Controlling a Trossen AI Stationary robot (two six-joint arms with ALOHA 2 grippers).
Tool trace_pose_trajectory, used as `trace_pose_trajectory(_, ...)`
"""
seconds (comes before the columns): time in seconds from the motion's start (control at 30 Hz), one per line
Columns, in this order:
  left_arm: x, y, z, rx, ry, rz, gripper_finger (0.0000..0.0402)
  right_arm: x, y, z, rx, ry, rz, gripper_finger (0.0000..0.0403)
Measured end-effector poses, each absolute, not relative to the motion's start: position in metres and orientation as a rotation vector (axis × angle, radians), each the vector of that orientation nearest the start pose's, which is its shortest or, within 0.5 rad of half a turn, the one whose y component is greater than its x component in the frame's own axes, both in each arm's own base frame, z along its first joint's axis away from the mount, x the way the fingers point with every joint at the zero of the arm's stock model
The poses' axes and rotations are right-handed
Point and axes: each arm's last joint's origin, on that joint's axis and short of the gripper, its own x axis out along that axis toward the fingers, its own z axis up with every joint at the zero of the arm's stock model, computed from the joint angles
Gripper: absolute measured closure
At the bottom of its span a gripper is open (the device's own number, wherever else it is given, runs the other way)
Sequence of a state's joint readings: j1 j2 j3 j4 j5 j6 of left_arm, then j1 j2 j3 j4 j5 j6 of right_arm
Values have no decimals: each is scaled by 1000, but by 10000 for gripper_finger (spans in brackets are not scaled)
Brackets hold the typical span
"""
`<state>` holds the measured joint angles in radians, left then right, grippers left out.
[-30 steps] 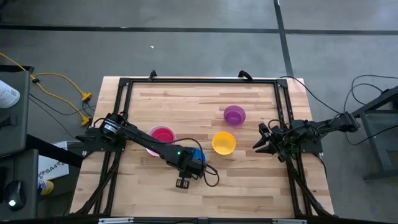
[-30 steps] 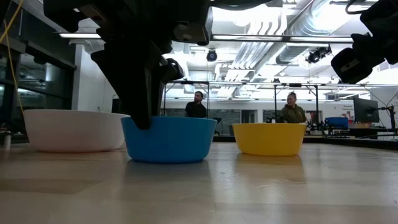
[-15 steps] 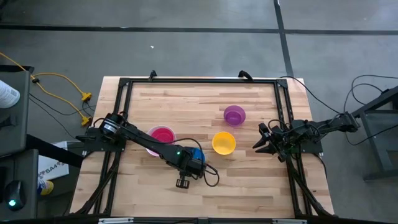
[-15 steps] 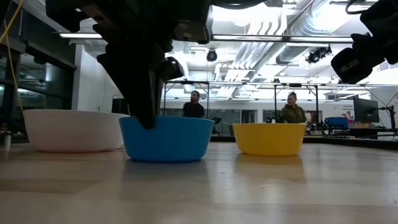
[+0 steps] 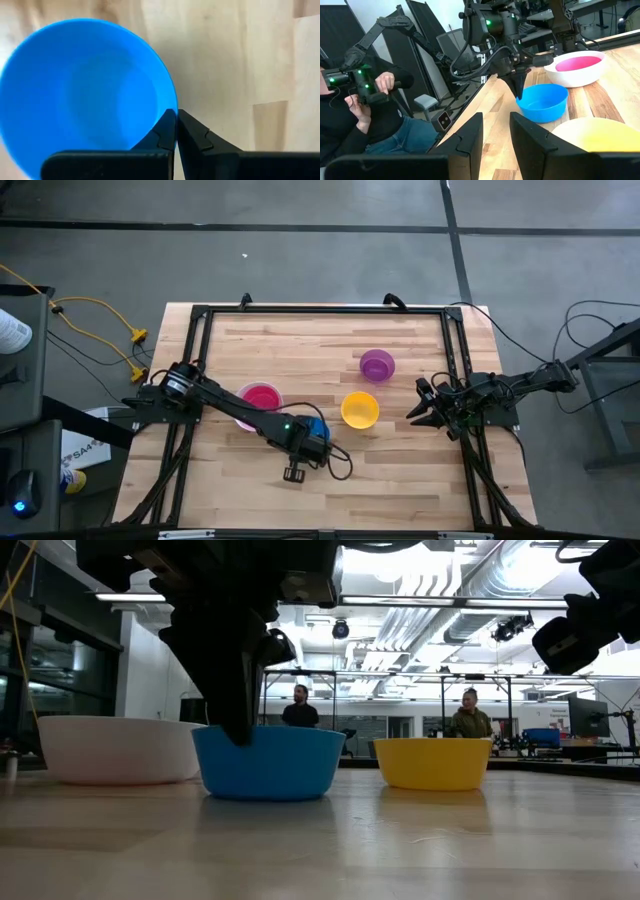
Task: Nest bowls inside each other
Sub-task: Stack the blue bowl on the pink bowl
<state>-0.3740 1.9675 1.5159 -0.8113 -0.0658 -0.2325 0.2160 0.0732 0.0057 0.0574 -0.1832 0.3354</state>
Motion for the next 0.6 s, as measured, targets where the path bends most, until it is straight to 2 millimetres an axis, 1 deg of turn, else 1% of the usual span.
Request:
trace_pose_trajectory(0.17,375,-142,221,146,1239,-71,400,98,27,165,331,77,393,312)
trace_pose_trajectory(0.27,373,-140,232,182,1256,-16,401,98,27,165,331,77,394,312)
trace_pose_trajectory(0.4,369,-137,241,192,1290,84,401,98,27,165,331,77,394,312)
trace_pose_trajectory(0.5,362,-132,249,177,1302,163,401,98,27,165,331,77,394,312)
trace_pose_trajectory(0.6,355,-128,262,152,1279,225,401,98,27,165,330,77,394,312)
